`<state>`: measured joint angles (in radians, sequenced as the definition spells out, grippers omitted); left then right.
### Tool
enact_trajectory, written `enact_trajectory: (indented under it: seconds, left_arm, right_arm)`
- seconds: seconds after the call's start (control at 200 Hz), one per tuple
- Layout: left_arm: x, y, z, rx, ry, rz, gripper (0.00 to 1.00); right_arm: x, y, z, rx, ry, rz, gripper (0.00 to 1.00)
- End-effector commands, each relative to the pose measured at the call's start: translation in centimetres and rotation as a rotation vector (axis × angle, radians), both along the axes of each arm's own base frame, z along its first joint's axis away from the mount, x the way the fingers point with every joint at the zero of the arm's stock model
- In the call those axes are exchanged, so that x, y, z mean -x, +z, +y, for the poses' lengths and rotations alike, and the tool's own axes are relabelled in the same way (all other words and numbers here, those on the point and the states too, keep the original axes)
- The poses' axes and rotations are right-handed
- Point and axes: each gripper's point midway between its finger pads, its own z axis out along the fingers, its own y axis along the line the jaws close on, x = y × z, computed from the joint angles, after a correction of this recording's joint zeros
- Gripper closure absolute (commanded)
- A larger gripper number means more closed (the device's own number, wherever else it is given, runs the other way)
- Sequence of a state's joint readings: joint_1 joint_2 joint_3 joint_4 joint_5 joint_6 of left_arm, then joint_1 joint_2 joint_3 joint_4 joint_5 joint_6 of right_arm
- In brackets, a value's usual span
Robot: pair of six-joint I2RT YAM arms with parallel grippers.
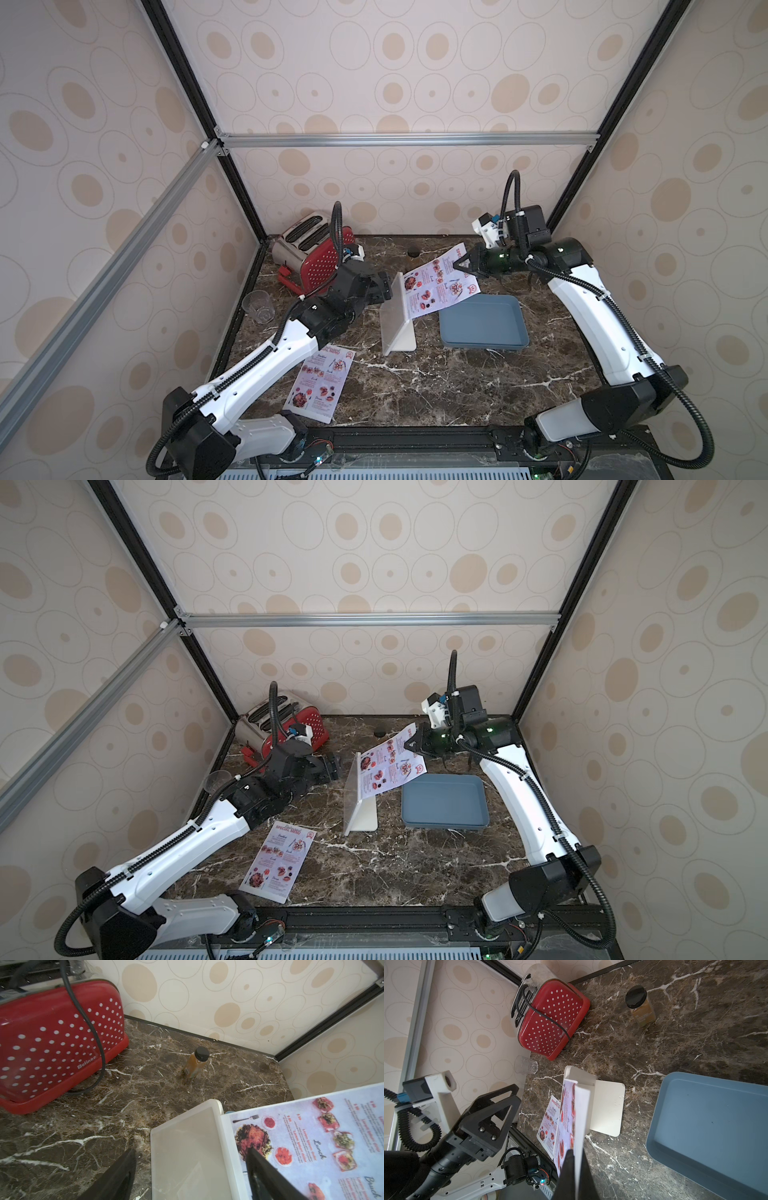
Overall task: Replace the menus in the menu holders
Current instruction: Insert the menu into the menu holder.
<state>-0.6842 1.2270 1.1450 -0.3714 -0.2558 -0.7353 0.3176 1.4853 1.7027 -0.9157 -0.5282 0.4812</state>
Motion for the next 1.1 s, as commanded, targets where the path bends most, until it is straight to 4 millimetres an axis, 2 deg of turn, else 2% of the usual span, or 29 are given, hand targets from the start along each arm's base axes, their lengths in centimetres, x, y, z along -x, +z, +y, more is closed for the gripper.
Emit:
enact_trajectory:
  seconds: [0.0,0.265,1.097]
  left_arm:
    - [-0.1,1.8,1.5,-0.011,0.056,-0.035,0.18]
    - [0.1,1.8,2.0,-0.014,0.073,-0.037,0.18]
    - [0.5,1.9,2.6,-0.019,0.088,-0.042,0.18]
  right_arm:
    - [-0.3,0.6,-0.1,-0.005,0.001,-0.006,1.0]
    - [-0.6,0.5,0.4,-0.006,0.01,0.005,1.0]
    - [-0.8,-1.0,4.9,-0.006,0.093,0.04,1.0]
